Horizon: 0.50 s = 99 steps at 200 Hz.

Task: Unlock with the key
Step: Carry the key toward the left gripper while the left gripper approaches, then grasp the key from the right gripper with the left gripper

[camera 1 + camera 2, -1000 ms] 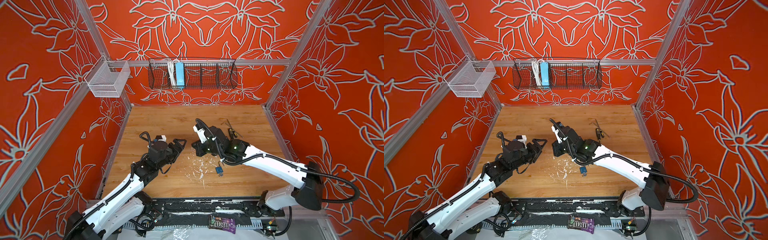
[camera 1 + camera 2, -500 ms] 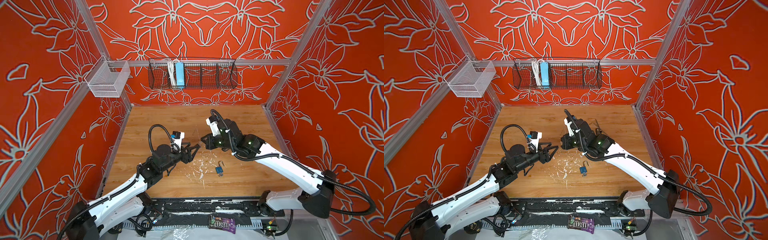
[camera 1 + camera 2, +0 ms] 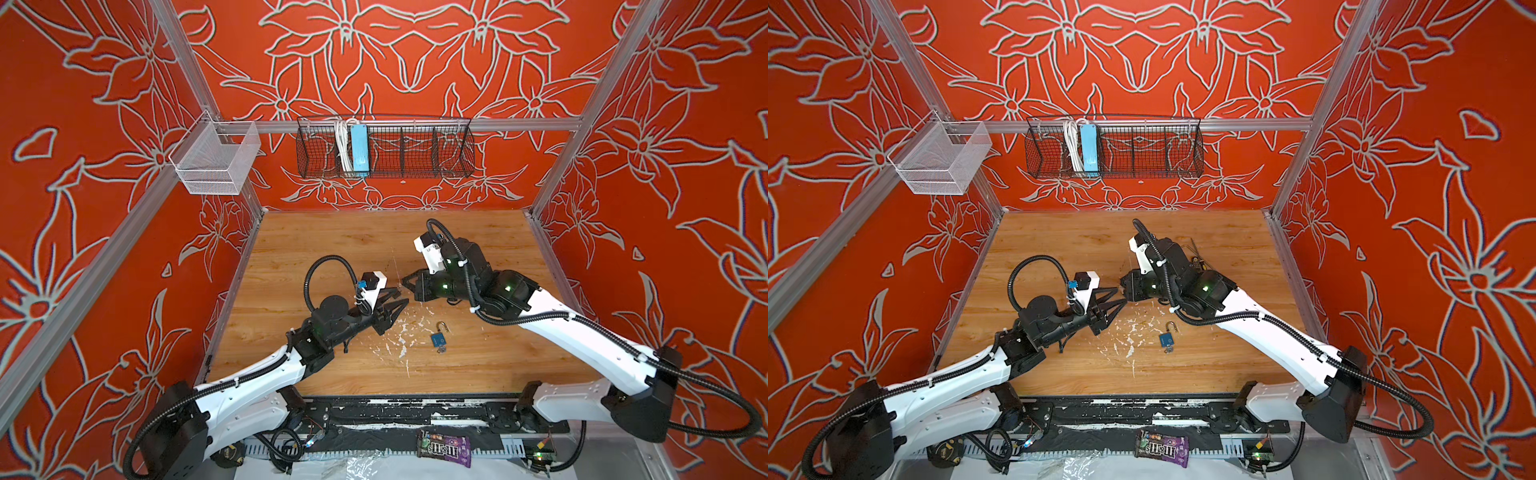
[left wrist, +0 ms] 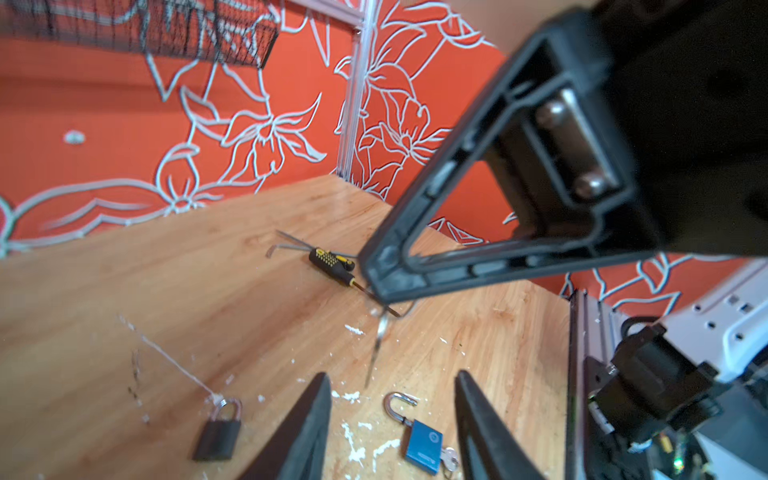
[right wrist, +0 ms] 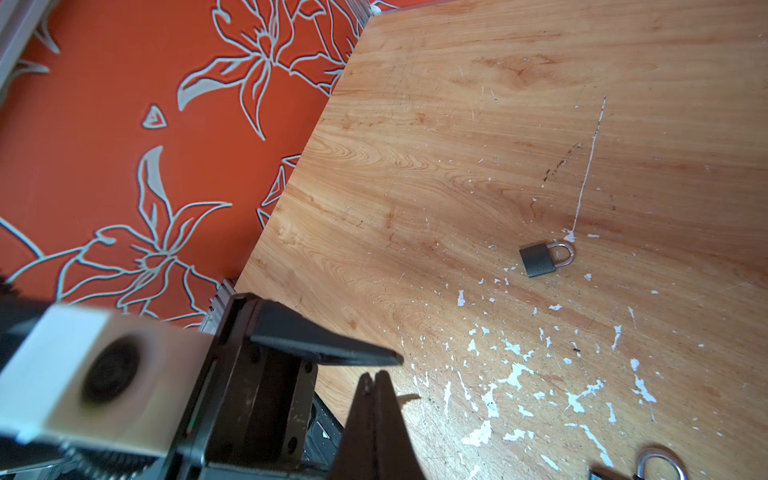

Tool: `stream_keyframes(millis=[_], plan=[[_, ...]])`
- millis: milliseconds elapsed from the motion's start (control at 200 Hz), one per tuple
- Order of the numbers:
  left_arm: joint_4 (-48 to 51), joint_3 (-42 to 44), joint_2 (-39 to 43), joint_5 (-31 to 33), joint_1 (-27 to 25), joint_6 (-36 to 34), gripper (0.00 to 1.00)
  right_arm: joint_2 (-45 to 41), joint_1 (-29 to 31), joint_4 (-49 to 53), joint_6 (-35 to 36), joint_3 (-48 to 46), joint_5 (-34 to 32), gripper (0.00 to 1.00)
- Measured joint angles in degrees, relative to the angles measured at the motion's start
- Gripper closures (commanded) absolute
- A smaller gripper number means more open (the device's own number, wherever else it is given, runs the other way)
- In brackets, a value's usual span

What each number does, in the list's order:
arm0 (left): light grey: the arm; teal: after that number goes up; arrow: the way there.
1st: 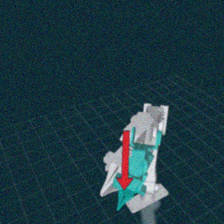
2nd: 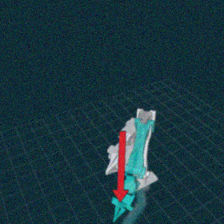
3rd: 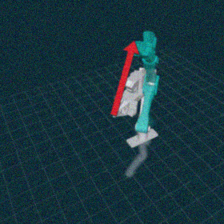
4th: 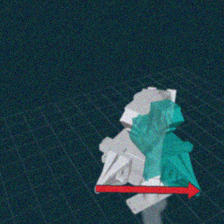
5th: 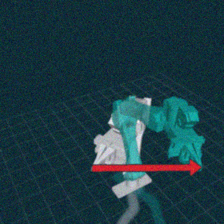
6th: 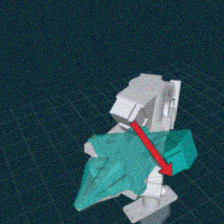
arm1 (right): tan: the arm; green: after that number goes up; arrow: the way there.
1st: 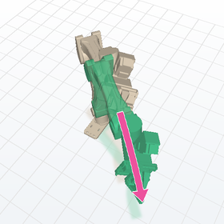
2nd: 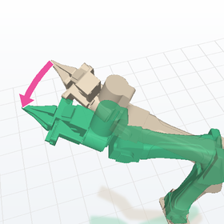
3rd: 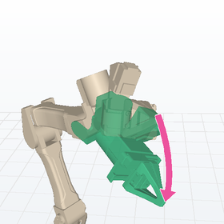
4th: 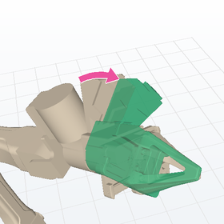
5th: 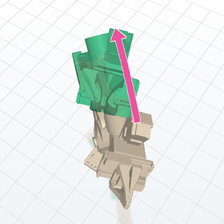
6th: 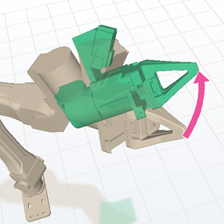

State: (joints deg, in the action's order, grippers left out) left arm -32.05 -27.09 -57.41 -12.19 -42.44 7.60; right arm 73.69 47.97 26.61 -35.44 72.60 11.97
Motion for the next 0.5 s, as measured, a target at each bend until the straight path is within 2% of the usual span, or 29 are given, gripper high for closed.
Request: stream_keyframes(millis=[405, 495], plan=[[-2.01, -1.53, -3.1, -0.59, -0.42, -1.68, 0.78, -1.44, -0.39, -0.74, -1.05, -0.02, 1.11, 1.0], [-2.14, -1.53, -3.15, -0.61, -0.44, -1.68, 0.8, -1.7, -0.61, -1.22, -1.27, -0.02, 1.2, 1.0]])
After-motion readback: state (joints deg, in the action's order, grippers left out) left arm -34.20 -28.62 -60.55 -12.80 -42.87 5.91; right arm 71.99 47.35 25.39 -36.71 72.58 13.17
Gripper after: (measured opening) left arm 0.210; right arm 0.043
